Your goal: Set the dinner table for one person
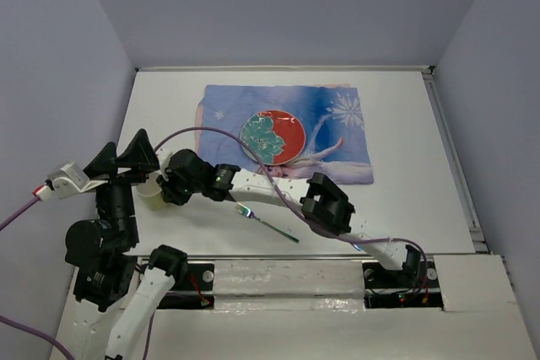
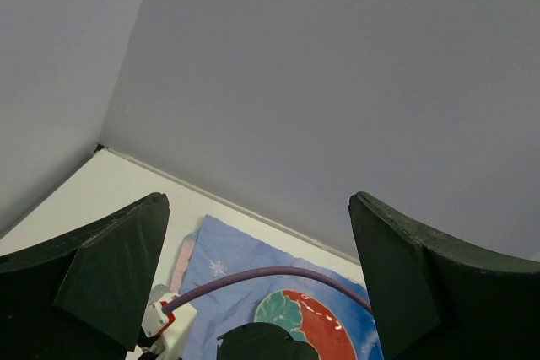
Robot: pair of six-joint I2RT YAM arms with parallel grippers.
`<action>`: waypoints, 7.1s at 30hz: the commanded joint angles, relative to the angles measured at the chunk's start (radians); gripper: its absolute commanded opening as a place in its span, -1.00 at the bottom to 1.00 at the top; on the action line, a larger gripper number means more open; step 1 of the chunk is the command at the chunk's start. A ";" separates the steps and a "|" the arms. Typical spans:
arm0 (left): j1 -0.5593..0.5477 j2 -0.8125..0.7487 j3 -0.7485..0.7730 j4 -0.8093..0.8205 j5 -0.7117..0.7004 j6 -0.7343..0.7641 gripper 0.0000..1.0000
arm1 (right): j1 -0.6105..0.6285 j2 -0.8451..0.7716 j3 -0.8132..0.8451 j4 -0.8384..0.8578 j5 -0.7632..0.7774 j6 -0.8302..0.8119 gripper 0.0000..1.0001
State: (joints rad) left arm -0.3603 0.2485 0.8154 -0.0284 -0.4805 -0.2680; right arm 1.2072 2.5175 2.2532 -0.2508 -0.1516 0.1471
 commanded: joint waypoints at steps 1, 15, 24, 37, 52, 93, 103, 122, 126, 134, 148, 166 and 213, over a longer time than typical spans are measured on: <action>-0.012 -0.011 0.025 0.039 -0.081 0.056 0.98 | 0.012 -0.107 -0.102 0.158 0.070 0.041 -1.00; -0.034 -0.041 0.021 -0.022 0.028 0.006 0.98 | -0.092 -0.638 -0.670 0.481 0.348 0.071 -1.00; -0.075 0.011 -0.146 -0.064 0.256 -0.069 0.98 | -0.384 -0.979 -0.963 0.469 0.422 0.042 -1.00; -0.078 0.045 -0.197 -0.041 0.352 -0.053 0.98 | -0.754 -1.070 -1.034 0.389 0.437 -0.029 -1.00; -0.060 0.048 -0.194 -0.047 0.341 -0.023 0.98 | -0.949 -0.752 -0.850 0.401 0.400 -0.029 -1.00; 0.006 0.089 -0.194 -0.013 0.387 -0.022 0.98 | -0.933 -0.899 -1.064 0.401 0.161 0.198 0.37; 0.012 0.046 -0.196 -0.018 0.401 -0.027 0.98 | -0.514 -1.146 -1.415 0.290 0.162 0.276 0.10; 0.009 0.012 -0.199 -0.015 0.424 -0.027 0.98 | -0.440 -1.410 -1.615 -0.361 0.161 0.511 0.04; 0.011 0.011 -0.197 -0.015 0.425 -0.027 0.98 | -0.408 -1.393 -1.598 -0.399 0.182 0.514 0.04; 0.009 0.000 -0.199 -0.018 0.425 -0.030 0.98 | -0.316 -1.243 -1.558 -0.400 0.259 0.526 0.06; 0.009 -0.003 -0.199 -0.019 0.434 -0.031 0.98 | -0.256 -1.155 -1.525 -0.338 0.343 0.523 -0.57; 0.009 0.001 -0.199 -0.024 0.433 -0.031 0.98 | -0.256 -1.138 -1.408 -0.407 0.345 0.436 -0.38; 0.009 0.018 -0.200 -0.015 0.442 -0.030 0.98 | -0.514 -1.011 -1.089 -0.213 0.412 0.198 -1.00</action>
State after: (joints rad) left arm -0.3557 0.2543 0.6167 -0.0937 -0.0532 -0.3084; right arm 0.8455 1.4002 0.9340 -0.5694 0.2138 0.4953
